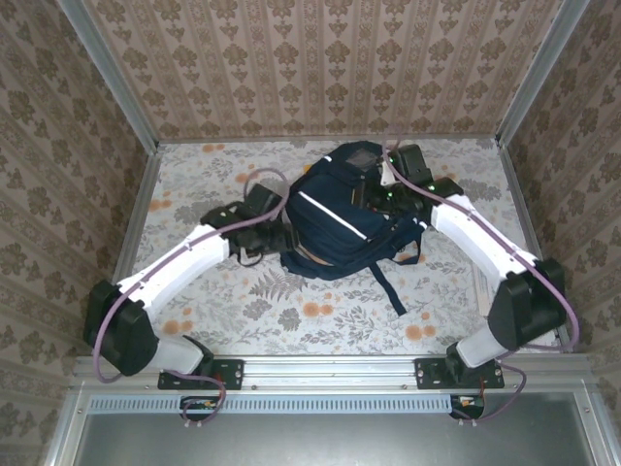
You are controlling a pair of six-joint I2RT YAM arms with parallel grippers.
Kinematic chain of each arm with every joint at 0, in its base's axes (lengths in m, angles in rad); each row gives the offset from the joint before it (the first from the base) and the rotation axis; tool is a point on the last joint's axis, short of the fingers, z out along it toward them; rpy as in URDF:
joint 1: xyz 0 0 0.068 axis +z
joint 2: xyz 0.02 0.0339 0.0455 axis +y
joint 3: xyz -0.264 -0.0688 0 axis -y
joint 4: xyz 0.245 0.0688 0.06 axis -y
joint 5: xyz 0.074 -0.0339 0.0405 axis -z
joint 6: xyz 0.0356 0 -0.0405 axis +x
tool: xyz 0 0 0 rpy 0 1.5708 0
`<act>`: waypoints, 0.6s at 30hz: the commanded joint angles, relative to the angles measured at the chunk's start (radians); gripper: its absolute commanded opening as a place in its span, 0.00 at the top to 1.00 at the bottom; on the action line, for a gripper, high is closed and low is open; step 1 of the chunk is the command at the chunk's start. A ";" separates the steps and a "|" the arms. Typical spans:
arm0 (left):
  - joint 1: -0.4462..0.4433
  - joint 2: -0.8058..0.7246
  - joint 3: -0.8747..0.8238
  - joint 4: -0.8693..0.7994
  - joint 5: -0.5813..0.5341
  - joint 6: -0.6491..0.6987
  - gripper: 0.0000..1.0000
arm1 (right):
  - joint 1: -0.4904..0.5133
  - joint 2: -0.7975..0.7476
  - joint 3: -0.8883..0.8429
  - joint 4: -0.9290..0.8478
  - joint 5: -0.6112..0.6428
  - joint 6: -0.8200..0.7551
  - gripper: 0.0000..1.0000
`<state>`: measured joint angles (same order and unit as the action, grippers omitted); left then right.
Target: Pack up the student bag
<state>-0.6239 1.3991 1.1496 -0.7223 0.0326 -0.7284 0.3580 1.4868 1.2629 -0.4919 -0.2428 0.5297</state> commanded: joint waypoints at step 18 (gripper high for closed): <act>0.225 0.889 0.919 -0.136 0.387 0.555 0.27 | 0.005 -0.151 -0.436 0.264 0.194 0.387 0.32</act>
<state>-0.3996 2.2642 2.0155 -0.7830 0.3389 -0.2489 0.3580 1.3140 0.8524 -0.3199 -0.0772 0.8299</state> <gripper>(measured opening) 0.732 0.678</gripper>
